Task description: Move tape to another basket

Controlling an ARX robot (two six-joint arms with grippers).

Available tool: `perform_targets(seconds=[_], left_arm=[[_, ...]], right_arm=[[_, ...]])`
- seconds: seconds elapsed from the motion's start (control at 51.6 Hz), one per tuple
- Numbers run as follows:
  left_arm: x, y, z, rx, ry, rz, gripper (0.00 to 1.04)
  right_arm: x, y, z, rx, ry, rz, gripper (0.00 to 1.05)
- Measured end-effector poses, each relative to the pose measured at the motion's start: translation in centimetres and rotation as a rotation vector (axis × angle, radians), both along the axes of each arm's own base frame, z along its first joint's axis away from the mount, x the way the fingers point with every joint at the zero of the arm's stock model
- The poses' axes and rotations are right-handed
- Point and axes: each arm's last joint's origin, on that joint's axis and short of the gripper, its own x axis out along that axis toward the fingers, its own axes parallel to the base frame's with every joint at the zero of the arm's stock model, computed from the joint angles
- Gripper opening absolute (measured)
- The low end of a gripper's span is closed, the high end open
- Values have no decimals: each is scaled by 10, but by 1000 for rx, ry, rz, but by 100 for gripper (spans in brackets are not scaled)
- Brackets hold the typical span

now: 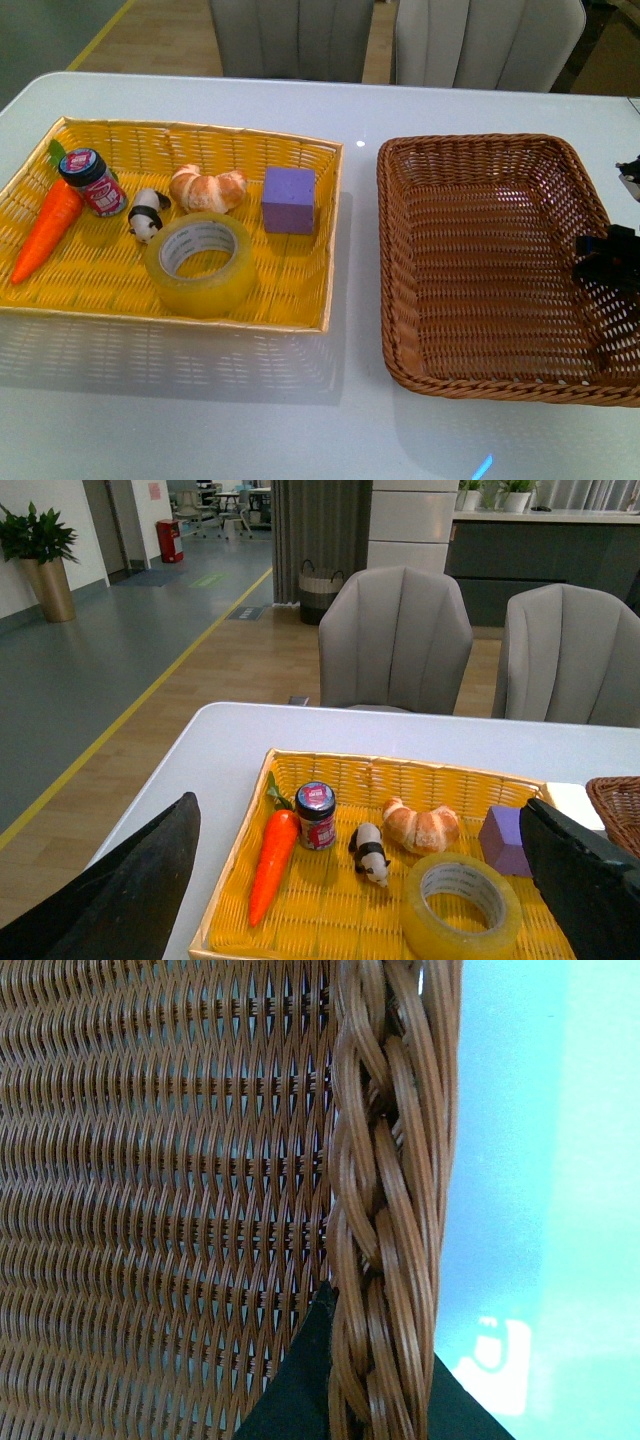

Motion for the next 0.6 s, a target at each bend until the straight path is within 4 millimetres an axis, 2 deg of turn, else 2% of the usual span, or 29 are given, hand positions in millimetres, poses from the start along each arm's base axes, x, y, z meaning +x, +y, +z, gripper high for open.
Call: perform_targets(seconds=[0.291,0.407,0.504,0.601], left_arm=[[0,0,0,0,0,0,96],[0,0,0,0,0,0,96],[0,0,0,0,0,0,96],[0,0,0,0,0,0,96]], right_arm=[[2,22,-5,15,13,23,3],[2,26,-5,12,5,30,18],[3,26,-4,24,-19,18,37],[3,21,2,23,-57,-6,51]])
